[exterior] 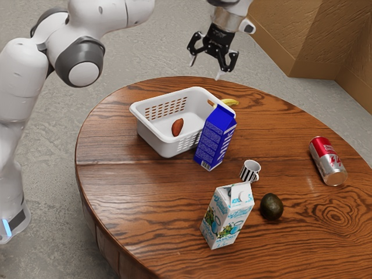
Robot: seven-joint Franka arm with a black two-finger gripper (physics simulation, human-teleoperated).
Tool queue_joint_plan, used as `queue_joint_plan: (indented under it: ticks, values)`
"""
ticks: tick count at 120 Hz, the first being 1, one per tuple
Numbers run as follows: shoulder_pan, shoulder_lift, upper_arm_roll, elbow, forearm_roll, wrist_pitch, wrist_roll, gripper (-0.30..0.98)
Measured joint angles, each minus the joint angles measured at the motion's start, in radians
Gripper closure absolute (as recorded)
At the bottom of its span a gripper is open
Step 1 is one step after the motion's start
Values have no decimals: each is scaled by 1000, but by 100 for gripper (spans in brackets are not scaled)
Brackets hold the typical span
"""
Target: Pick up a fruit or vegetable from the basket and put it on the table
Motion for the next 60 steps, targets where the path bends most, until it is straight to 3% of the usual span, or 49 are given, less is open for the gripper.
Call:
queue_joint_plan:
  ticks: [20, 45, 51, 60]
  values:
    - [2, 11, 1, -1, -15, 11, -95, 0]
    - [2, 27, 37, -26, -95, 123, -195, 0]
    - [2, 40, 45, -25, -87, 142, -219, 0]
    - [-11, 49, 36, -24, -21, 162, -258, 0]
